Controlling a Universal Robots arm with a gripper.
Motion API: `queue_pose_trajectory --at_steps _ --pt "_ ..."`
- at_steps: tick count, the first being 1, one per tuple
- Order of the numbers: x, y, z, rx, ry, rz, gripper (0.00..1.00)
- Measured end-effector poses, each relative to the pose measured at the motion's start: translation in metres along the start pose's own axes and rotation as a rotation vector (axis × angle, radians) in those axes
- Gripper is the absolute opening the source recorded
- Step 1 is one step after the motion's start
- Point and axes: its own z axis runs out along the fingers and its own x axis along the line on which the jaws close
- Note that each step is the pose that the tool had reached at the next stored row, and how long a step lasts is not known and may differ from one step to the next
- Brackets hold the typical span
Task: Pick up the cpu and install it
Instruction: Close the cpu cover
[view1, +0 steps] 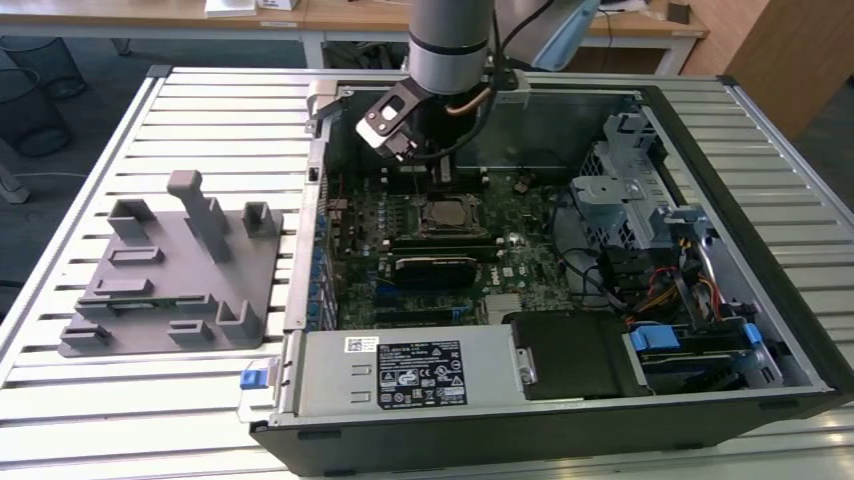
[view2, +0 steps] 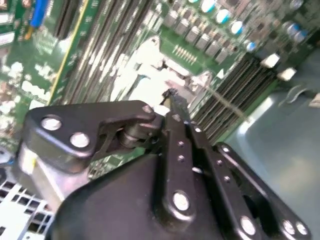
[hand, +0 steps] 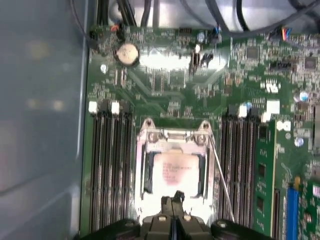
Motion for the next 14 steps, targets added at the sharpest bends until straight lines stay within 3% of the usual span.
queue_pose_trajectory --at_steps 14 --pt "-0.0006 0.0222 0.0003 0.0000 0.0002 0.000 0.11"
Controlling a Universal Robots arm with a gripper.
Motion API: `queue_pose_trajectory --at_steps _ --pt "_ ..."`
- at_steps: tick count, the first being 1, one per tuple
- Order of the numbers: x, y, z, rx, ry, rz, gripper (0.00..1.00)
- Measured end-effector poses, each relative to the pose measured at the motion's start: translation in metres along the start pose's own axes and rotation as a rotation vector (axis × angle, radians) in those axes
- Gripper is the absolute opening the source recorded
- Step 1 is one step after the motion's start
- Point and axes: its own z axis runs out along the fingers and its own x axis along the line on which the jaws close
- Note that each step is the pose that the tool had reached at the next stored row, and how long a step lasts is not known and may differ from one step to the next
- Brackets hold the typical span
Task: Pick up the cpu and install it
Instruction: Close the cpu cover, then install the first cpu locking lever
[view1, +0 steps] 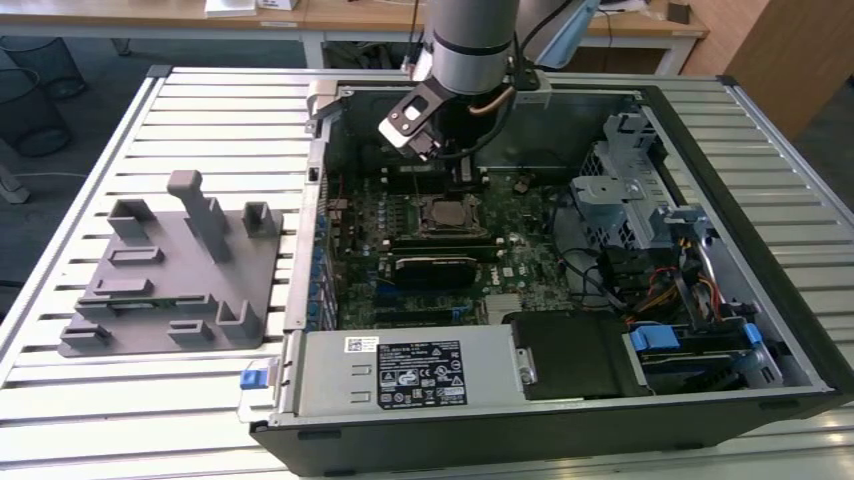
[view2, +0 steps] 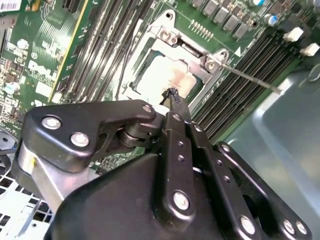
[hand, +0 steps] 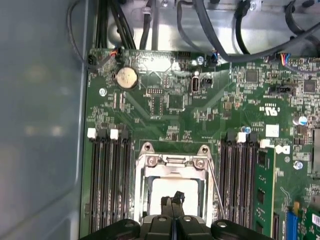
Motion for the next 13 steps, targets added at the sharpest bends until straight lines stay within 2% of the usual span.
queue_pose_trajectory --at_steps 3,13 --pt "-0.0001 0.0030 0.0000 0.0000 0.0000 0.000 0.11" --pt "-0.0001 0.0040 -0.0022 0.0000 0.0000 0.000 0.11"
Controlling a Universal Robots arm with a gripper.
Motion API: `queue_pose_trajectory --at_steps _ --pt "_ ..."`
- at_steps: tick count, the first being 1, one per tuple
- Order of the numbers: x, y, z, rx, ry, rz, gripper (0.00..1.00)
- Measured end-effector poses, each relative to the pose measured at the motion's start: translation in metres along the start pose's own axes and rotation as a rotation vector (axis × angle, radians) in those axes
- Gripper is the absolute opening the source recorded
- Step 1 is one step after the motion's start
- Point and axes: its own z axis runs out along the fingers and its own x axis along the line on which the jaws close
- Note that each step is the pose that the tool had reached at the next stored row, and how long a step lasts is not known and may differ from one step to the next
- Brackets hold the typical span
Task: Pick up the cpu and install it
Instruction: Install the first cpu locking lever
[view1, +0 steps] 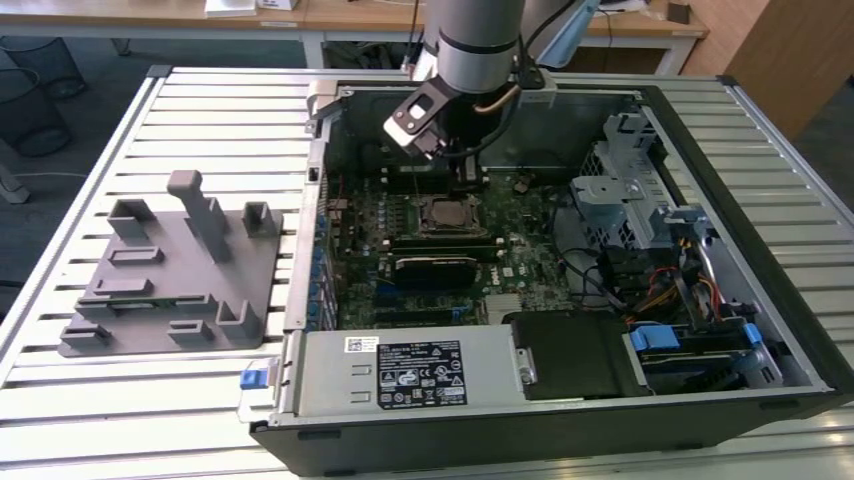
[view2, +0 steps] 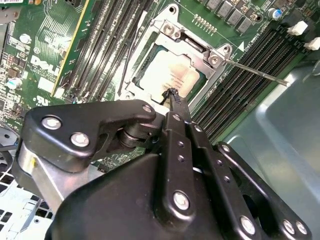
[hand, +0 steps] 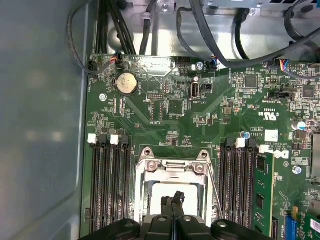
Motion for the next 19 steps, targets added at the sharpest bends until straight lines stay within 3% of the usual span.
queue_pose_trajectory --at_steps 14,19 --pt "0.0001 0.0002 -0.0162 0.0000 0.0001 0.000 0.11" --pt "0.0003 0.0003 -0.0286 -0.0001 0.0001 0.000 0.11"
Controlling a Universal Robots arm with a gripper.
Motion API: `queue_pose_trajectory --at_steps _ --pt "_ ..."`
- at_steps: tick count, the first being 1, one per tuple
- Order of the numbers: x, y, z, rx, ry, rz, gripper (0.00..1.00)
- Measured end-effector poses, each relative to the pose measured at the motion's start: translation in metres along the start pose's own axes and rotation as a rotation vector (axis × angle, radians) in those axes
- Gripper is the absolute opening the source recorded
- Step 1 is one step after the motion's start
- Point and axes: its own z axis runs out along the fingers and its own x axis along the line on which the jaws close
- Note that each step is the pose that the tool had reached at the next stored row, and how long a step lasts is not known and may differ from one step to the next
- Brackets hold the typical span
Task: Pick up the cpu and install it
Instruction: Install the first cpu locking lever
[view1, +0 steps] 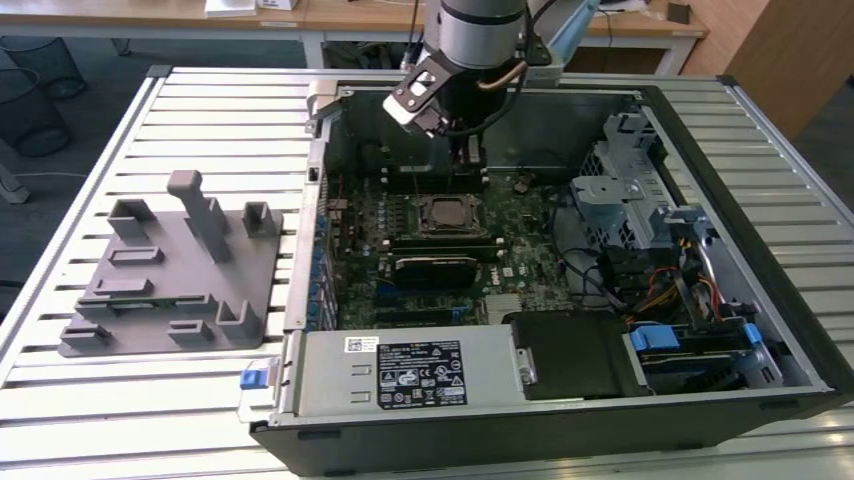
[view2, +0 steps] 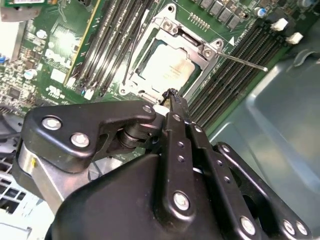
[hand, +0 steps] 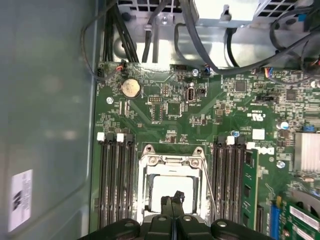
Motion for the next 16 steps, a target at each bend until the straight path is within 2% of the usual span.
queue_pose_trajectory --at_steps 7,16 --pt "0.0002 0.0002 -0.0211 -0.0015 -0.0016 -0.001 0.11" --pt "0.0002 0.0000 -0.0213 -0.0002 -0.0105 -0.155 0.11"
